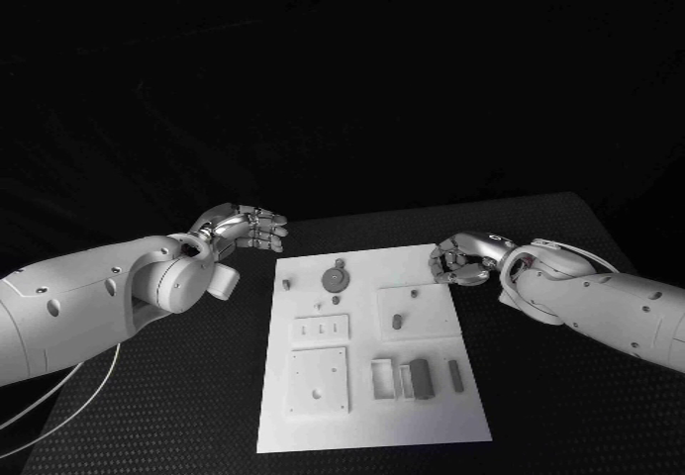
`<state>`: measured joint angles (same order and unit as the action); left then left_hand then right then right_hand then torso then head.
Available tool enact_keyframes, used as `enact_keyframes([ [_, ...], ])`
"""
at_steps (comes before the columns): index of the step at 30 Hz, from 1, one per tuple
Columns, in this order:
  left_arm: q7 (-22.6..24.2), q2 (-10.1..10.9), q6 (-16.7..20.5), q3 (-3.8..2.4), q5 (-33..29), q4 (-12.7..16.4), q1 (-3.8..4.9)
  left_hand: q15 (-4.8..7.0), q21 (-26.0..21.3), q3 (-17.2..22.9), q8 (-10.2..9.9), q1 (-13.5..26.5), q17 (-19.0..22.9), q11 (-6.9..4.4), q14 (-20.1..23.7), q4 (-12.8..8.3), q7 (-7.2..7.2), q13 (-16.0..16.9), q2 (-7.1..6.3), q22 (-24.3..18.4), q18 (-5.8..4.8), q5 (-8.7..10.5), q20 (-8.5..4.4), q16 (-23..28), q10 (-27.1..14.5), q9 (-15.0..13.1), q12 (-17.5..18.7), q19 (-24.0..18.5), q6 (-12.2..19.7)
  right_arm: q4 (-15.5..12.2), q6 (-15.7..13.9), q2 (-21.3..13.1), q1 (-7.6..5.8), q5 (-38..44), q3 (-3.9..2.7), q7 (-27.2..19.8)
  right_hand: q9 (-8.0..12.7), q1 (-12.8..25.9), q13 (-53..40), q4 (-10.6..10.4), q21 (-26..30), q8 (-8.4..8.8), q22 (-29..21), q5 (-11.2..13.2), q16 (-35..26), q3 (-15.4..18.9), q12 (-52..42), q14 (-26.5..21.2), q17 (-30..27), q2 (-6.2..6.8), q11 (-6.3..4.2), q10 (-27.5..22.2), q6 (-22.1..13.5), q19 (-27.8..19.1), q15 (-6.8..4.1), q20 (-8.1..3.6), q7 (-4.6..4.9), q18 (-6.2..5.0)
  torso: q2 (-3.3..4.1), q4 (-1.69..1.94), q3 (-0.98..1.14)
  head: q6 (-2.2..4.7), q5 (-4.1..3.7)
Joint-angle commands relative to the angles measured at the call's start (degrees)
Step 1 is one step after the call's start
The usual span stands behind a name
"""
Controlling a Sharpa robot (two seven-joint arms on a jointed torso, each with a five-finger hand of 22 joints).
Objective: Assemble the parts on the task board
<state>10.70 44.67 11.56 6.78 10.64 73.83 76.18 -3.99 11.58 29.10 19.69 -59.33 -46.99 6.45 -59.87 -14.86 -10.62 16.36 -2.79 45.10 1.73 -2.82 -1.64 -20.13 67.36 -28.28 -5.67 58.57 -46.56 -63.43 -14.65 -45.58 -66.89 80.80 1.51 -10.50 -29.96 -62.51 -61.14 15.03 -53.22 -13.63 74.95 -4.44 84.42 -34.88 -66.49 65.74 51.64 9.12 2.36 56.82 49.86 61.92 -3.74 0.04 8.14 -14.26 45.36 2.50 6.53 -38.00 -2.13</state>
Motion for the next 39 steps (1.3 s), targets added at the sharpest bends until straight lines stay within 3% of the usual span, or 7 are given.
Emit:
enact_keyframes([
  [1,0.36,-0.02,-0.87,-0.04,0.09,0.09,0.03,0.0,-0.21,-0.04,-0.21,0.51,-0.11,0.1,-0.56,0.13,-0.12,0.08,0.06,0.1,1.11,-0.21,-0.08,0.28,0.29,-0.06,0.37,0.37,-0.13,0.01,0.24,0.01,0.06,0.34,0.02,-0.22,0.12,-0.11,0.09,0.14,0.08,0.39,0.97,-0.11,-0.02,-0.02,0.05,0.0,-0.06,0.73,0.4,0.03,-0.3,0.19,0.41,-0.02,1.06,-0.74,-0.02,0.01,-0.01,-0.04,-0.11],
  [10,0.32,0.03,-0.89,-0.03,0.09,0.09,0.03,0.0,-0.23,-0.05,-0.23,0.53,-0.14,0.11,-0.56,0.13,-0.13,0.1,0.04,0.11,1.11,-0.2,-0.07,0.33,0.28,-0.07,0.41,0.36,-0.11,0.2,0.33,0.0,0.06,0.28,0.02,-0.53,0.12,-0.8,0.1,0.28,0.14,0.15,0.99,-0.13,0.02,-0.42,-0.08,-0.04,-0.06,0.17,0.44,-0.04,0.13,0.19,0.49,0.0,1.06,-0.74,-0.03,0.01,0.0,-0.09,-0.12],
  [22,0.19,0.02,-1.01,-0.02,0.1,0.03,0.02,0.0,-0.26,-0.05,-0.25,0.53,-0.2,0.11,-0.58,0.13,-0.14,0.14,0.04,0.13,1.12,-0.19,-0.08,0.38,0.29,-0.09,0.44,0.37,-0.11,0.56,0.62,0.08,0.06,0.28,0.01,-0.91,-0.24,-3.47,0.25,1.43,0.0,-1.15,1.12,-0.12,0.16,-1.01,-0.33,0.02,-0.08,-2.75,-0.25,0.09,2.39,0.13,-0.11,-0.01,0.32,-0.74,-0.04,-0.01,0.03,-0.12,-0.11],
  [39,0.15,-0.13,-1.03,-0.01,0.12,-0.13,-0.07,-0.01,-0.32,-0.06,-0.3,0.56,-0.34,0.12,-0.61,0.16,-0.15,0.25,0.07,0.18,1.12,-0.19,-0.07,0.52,0.3,-0.15,0.55,0.38,-0.09,0.45,0.26,0.11,0.06,-0.29,0.01,-0.58,-0.26,-3.63,0.26,1.43,-0.03,-1.24,1.13,-0.11,0.18,-0.97,-0.35,0.03,-0.08,-2.94,-0.31,0.12,2.55,0.12,-0.17,0.0,0.26,-0.74,-0.02,0.05,-0.05,-0.25,-0.29],
])
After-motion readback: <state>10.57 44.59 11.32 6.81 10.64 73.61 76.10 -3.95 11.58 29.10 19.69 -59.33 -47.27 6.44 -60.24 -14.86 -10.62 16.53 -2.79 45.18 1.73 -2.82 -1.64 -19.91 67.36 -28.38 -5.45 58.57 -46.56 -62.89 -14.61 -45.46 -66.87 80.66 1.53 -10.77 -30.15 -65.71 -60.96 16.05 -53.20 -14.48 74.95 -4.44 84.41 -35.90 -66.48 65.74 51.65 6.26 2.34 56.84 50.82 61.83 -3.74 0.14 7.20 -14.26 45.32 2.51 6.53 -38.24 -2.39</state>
